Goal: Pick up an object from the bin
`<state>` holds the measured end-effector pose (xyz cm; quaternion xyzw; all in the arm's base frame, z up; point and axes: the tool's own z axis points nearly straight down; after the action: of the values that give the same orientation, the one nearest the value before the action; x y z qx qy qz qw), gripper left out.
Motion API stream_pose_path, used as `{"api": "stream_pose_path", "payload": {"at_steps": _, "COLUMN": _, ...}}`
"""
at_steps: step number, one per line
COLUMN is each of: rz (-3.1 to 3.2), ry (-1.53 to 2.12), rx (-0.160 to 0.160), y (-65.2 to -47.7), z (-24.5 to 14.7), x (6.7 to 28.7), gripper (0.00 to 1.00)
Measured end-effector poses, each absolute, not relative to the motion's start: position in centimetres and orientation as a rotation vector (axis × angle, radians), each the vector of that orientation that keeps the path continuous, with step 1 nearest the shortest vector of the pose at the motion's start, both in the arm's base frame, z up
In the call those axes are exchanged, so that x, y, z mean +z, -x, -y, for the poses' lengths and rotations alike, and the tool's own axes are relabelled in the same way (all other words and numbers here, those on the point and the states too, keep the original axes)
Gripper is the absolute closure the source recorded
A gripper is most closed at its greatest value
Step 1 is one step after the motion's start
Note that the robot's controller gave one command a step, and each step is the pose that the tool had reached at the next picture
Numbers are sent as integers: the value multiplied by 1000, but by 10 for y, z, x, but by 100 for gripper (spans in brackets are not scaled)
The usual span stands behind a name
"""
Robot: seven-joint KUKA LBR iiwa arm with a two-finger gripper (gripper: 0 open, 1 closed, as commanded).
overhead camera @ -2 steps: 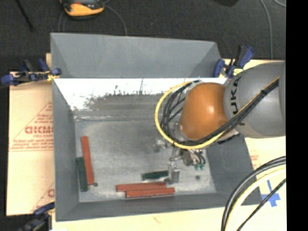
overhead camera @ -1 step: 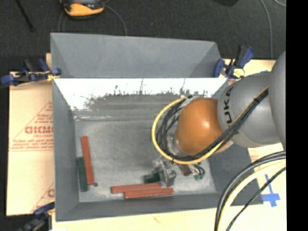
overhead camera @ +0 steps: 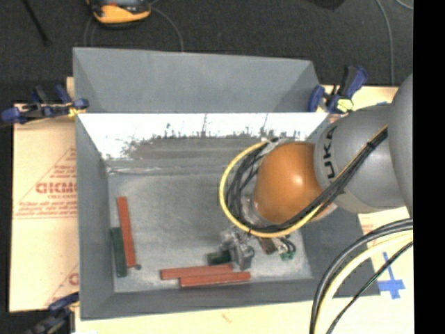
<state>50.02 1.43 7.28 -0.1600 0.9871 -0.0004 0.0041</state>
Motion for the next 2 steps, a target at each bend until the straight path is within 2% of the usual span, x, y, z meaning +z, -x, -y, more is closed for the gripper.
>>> {"api": "stream_pose_path", "payload": {"at_steps": 1, "rz": -3108, "ry": 479, "rx": 1, "y": -489, "z": 11, "x": 165, "gripper": 0}}
{"api": "stream_pose_path", "payload": {"at_steps": 2, "rz": -3105, "ry": 456, "rx": -1, "y": -485, "z": 30, "x": 233, "gripper": 0}}
